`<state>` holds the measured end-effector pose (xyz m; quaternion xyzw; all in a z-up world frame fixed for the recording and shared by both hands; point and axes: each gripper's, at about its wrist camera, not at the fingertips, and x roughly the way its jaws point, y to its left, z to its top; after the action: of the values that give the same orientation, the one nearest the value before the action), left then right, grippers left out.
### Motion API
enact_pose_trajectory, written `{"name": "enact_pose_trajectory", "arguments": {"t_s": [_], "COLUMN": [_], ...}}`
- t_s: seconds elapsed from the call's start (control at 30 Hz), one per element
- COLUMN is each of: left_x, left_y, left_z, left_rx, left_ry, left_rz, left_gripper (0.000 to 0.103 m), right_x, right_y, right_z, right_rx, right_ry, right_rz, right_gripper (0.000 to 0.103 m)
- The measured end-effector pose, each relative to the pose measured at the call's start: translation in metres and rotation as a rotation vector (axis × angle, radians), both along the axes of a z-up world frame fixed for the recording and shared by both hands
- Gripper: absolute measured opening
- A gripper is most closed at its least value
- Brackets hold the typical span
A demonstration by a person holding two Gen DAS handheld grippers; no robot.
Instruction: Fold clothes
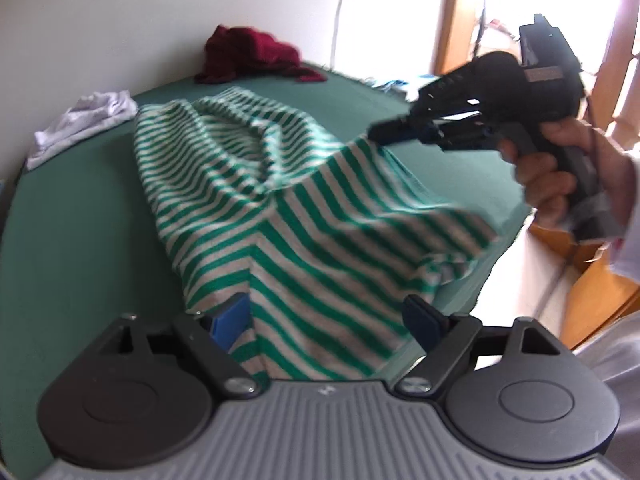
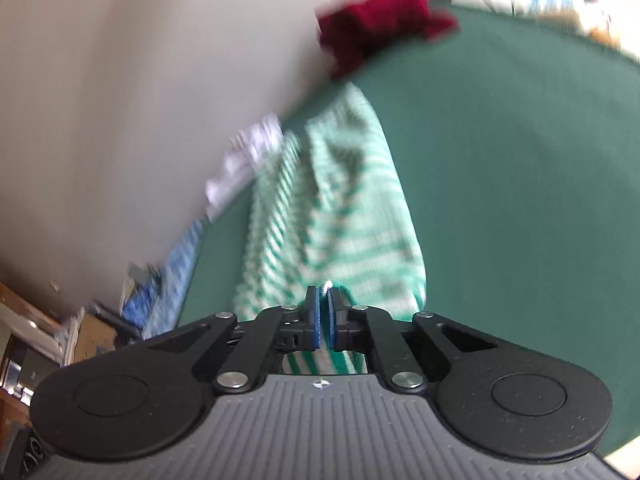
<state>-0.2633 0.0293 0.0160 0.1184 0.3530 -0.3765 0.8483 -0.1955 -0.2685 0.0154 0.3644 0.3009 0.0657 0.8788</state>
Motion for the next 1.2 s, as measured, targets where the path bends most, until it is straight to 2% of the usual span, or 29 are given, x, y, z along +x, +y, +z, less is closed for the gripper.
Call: {"name": "enact_pose_trajectory", "arguments": {"t_s": [0.03,0.13,0.23,0.3,0.37,0.5,0.6,0.63,0.7,0.73,0.77,0.87,0.97,1.07,1.2], "left_x": [-0.001,0.000,0.000,-0.003,-0.003,-0.001,-0.003,-0.004,-0.004,-0.003,-0.002,0.002,0.002,0.000,-0.003], "left_y": [-0.002,-0.007,-0.008,-0.002,0.008,0.018,0.014,0.011,0.006,0.004,0.003,0.000,0.006,0.003,-0.004], "left_z": [-0.002,-0.017,-0.023,-0.015,-0.008,-0.007,-0.011,-0.012,-0.014,-0.016,-0.018,-0.018,-0.007,-0.013,-0.040], "left_rx": [0.002,0.046,0.080,0.074,0.057,0.075,0.087,0.088,0.087,0.090,0.093,0.127,0.089,0.077,0.134], "left_ry": [0.001,0.013,0.012,-0.009,-0.009,0.000,-0.002,-0.008,-0.014,-0.014,-0.015,-0.041,-0.062,-0.061,-0.052], "left_rz": [-0.010,-0.017,-0.007,-0.011,-0.007,-0.010,-0.044,-0.057,-0.081,-0.091,-0.100,-0.108,-0.115,-0.131,-0.146], "left_gripper": [0.096,0.094,0.091,0.092,0.094,0.094,0.094,0.094,0.094,0.094,0.094,0.091,0.095,0.097,0.093], "right_x": [0.002,0.009,0.015,0.001,-0.014,-0.042,-0.058,-0.062,-0.065,-0.065,-0.065,-0.061,-0.067,-0.067,-0.068], "right_y": [-0.002,-0.008,-0.013,-0.009,-0.005,0.004,0.023,0.029,0.040,0.046,0.050,0.048,0.035,0.029,0.021], "right_z": [0.003,-0.008,-0.023,-0.016,-0.008,0.006,0.003,0.002,0.005,0.006,0.009,0.032,0.064,0.048,0.028], "right_rx": [-0.030,-0.094,-0.143,-0.129,-0.115,-0.097,-0.212,-0.247,-0.318,-0.357,-0.390,-0.388,-0.291,-0.269,-0.241], "right_ry": [-0.006,0.025,0.068,0.070,0.071,0.078,0.136,0.148,0.126,0.113,0.097,0.011,-0.136,-0.087,-0.021], "right_rz": [-0.011,-0.057,-0.094,-0.011,0.072,0.232,0.259,0.268,0.288,0.294,0.297,0.260,0.217,0.197,0.171], "right_gripper": [0.004,0.001,0.006,0.015,0.044,0.049,0.051,0.047,0.024,0.006,0.006,0.006,0.006,0.006,0.008]}}
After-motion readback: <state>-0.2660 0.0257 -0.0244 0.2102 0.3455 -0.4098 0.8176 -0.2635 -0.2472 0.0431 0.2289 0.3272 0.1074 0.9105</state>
